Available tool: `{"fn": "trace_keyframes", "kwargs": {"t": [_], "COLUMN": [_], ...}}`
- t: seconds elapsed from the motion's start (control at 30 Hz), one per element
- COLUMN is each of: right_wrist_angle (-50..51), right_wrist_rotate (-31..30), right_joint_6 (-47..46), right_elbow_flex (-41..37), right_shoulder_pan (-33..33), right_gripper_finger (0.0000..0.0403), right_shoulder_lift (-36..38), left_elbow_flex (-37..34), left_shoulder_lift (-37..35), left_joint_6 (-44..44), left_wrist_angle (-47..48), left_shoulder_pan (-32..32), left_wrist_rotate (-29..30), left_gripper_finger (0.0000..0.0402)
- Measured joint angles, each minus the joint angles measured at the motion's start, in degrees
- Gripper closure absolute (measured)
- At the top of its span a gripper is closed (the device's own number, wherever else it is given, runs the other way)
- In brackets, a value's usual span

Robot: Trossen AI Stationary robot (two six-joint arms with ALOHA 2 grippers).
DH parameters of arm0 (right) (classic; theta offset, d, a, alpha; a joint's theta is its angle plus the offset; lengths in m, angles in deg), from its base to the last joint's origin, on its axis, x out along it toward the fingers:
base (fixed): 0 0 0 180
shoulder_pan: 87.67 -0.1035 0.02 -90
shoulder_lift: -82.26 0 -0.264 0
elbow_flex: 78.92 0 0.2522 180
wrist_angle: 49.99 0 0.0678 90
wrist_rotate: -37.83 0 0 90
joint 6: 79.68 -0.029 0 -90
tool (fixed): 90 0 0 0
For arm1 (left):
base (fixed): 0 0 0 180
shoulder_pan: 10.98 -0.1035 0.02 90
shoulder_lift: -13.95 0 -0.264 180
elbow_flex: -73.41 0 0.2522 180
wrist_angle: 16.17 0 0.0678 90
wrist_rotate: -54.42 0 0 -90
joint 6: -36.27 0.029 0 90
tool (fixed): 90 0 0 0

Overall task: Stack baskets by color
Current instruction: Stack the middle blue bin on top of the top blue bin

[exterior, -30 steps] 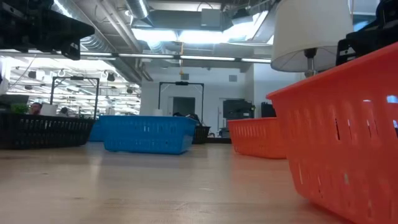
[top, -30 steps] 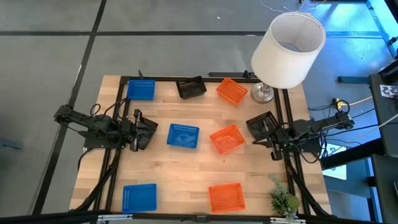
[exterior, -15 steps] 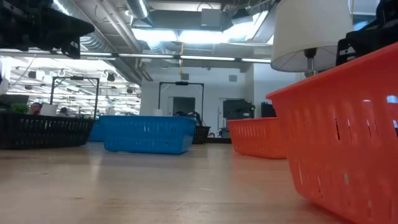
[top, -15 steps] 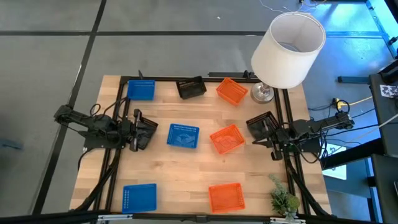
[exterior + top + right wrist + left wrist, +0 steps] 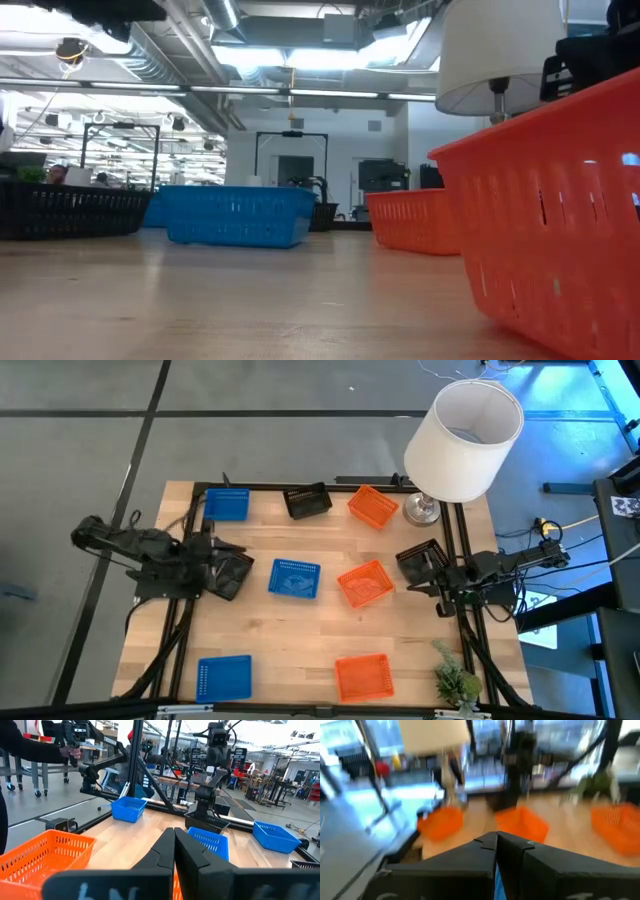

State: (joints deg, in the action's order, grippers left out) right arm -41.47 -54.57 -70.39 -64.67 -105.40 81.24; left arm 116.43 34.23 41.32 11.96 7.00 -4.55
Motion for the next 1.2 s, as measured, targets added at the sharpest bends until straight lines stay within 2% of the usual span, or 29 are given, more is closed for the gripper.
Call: {"fn": "trace_keyframes", "kwargs": {"t": [0.17,0.33,0.63,1.03,1.2], "right_wrist_angle": [-1.1,-1.4,-1.4,-1.4,-1.4], "right_wrist_rotate": [-0.1,-0.1,-0.3,-0.6,-0.6], "right_joint_6": [-0.1,-0.1,-0.2,-0.2,-0.2], "right_elbow_flex": [0.0,0.0,0.0,0.0,0.0], "right_shoulder_pan": [0.0,0.0,0.0,0.0,0.0], "right_gripper_finger": [0.0395,0.0395,0.0395,0.0395,0.0395], "right_shoulder_lift": [0.0,0.0,0.0,0.0,0.0], "left_elbow_flex": [10.6,17.3,17.9,17.9,17.9], "left_shoulder_lift": [13.4,23.2,29.0,31.3,31.3], "left_joint_6": [-11.6,-22.6,-26.6,-24.0,-27.5], "left_wrist_angle": [16.9,27.3,25.7,25.9,25.6], "left_shoulder_pan": [0.0,0.0,0.0,0.0,-0.1], "left_wrist_rotate": [1.6,0.2,-12.3,-13.0,-12.8], "left_gripper_finger": [0.0401,0.0401,0.0401,0.0401,0.0386]}}
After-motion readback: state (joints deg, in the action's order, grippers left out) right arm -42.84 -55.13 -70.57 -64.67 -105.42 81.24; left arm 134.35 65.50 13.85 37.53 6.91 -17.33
